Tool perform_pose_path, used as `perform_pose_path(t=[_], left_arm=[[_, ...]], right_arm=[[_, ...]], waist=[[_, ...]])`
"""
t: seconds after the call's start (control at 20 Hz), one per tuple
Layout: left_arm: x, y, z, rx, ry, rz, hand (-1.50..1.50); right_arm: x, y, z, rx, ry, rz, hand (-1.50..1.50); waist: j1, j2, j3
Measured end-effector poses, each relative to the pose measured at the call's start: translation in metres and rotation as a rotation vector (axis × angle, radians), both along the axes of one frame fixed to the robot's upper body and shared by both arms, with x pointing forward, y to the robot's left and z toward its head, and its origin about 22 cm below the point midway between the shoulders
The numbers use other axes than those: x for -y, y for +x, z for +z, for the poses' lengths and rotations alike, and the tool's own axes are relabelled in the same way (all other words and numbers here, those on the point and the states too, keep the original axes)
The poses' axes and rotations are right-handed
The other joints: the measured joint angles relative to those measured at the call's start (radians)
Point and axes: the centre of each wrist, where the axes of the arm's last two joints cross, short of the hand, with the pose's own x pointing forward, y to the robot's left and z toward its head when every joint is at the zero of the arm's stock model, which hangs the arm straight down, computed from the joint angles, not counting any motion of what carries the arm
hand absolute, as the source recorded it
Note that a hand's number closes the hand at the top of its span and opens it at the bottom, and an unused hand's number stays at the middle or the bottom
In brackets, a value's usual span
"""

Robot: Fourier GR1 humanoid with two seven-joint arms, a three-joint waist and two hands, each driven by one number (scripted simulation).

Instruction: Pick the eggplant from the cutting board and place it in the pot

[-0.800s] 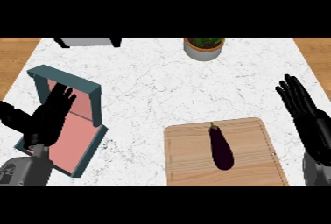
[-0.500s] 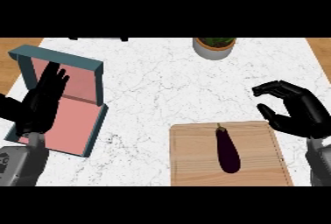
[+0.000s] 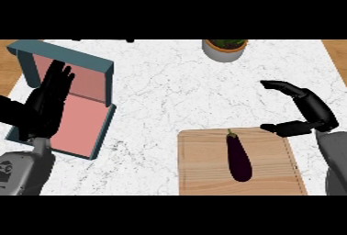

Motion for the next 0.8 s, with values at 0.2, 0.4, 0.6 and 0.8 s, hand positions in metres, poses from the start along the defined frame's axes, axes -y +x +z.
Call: perform_pose_path(t=[0.2,0.4,0.6,0.8], left_arm=[[-0.001,-0.006,-0.002,-0.003,0.009,0.023,0.00],[-0.004,-0.009,0.000,-0.008,0.015,0.036,0.00],[-0.004,-0.010,0.003,-0.008,0.017,0.040,0.00],[-0.011,-0.014,0.007,-0.014,0.016,0.046,0.00]], right_arm=[[-0.002,0.022,0.016,0.014,-0.038,0.106,-1.50],[-0.013,0.035,0.040,-0.064,-0.183,0.225,-1.50],[-0.032,0.043,0.062,-0.157,-0.391,0.342,-1.50],[-0.065,0.043,0.072,-0.214,-0.584,0.439,-1.50]], waist=[[-0.017,-0.005,-0.002],[-0.028,-0.009,-0.003],[-0.033,-0.013,-0.005],[-0.037,-0.016,-0.005]])
